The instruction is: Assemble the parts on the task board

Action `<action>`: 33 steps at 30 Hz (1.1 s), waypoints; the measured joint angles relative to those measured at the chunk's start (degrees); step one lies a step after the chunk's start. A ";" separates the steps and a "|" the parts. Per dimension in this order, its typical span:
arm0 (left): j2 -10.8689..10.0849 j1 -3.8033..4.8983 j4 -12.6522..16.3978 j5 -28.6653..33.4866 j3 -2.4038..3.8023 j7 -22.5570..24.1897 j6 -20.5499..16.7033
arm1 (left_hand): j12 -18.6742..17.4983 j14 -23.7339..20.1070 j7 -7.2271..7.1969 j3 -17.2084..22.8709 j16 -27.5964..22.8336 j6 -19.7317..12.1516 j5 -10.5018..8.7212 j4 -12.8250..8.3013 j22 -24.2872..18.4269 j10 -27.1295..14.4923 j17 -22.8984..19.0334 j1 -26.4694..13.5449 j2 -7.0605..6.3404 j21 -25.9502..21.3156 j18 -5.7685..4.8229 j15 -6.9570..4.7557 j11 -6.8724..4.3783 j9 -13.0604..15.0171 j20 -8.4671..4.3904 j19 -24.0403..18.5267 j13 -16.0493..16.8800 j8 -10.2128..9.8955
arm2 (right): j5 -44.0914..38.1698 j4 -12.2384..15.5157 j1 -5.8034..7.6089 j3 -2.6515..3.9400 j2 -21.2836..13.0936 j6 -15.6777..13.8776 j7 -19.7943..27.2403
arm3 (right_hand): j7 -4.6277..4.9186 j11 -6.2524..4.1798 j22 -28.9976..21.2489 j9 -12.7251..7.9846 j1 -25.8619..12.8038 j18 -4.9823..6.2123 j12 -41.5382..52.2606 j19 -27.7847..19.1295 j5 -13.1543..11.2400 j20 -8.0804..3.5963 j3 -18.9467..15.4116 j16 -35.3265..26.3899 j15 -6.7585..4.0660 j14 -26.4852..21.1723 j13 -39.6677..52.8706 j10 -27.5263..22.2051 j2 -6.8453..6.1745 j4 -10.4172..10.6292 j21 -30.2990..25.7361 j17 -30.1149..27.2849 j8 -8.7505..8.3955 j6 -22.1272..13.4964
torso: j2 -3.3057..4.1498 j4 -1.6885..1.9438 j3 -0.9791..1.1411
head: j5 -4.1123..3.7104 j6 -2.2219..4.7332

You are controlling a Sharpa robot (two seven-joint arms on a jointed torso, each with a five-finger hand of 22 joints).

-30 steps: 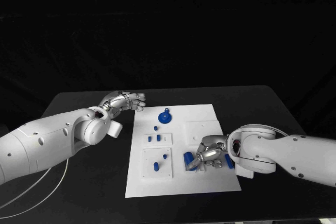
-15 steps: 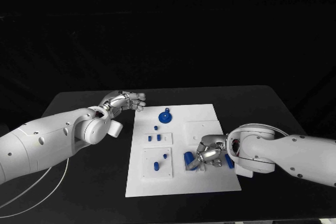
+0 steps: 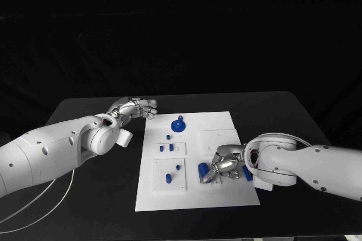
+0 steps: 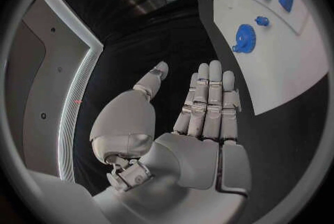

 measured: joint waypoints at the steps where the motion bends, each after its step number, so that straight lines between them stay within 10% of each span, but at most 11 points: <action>1: 0.00 0.00 0.00 0.00 0.00 0.00 0.00 | 0.00 0.00 0.00 0.00 -0.10 0.00 0.00 0.00 0.04 0.00 0.00 0.00 0.00 0.00 0.00 0.00 0.00 0.00 0.00 0.00 0.00 0.00 | 0.00 0.01 -0.01 0.00 0.00 0.00 0.06 | 0.00 0.00 0.00 -0.01 -0.23 0.00 0.00 0.00 0.00 0.00 -0.30 0.00 0.00 0.00 0.00 0.00 -0.24 -0.04 0.00 0.00 0.00 0.00 | 0.00 -0.01 -0.01 | 0.01 0.03; 33: 0.03 0.00 -0.17 -0.05 -0.02 -0.11 0.05 | 0.00 0.00 0.00 0.15 -0.10 0.00 0.00 -0.15 0.13 0.00 0.17 0.00 0.00 -0.23 0.00 0.00 0.00 0.02 0.00 0.00 0.00 0.00 | -0.01 1.88 0.00 1.13 -2.11 -0.09 1.92 | -0.20 0.00 -0.40 -0.03 -1.12 0.00 -0.01 -0.11 0.00 0.11 0.23 0.00 -0.08 -0.08 -0.02 -0.02 -1.12 0.42 -0.28 -0.25 -0.12 -0.05 | -0.01 0.01 -0.02 | 0.18 0.29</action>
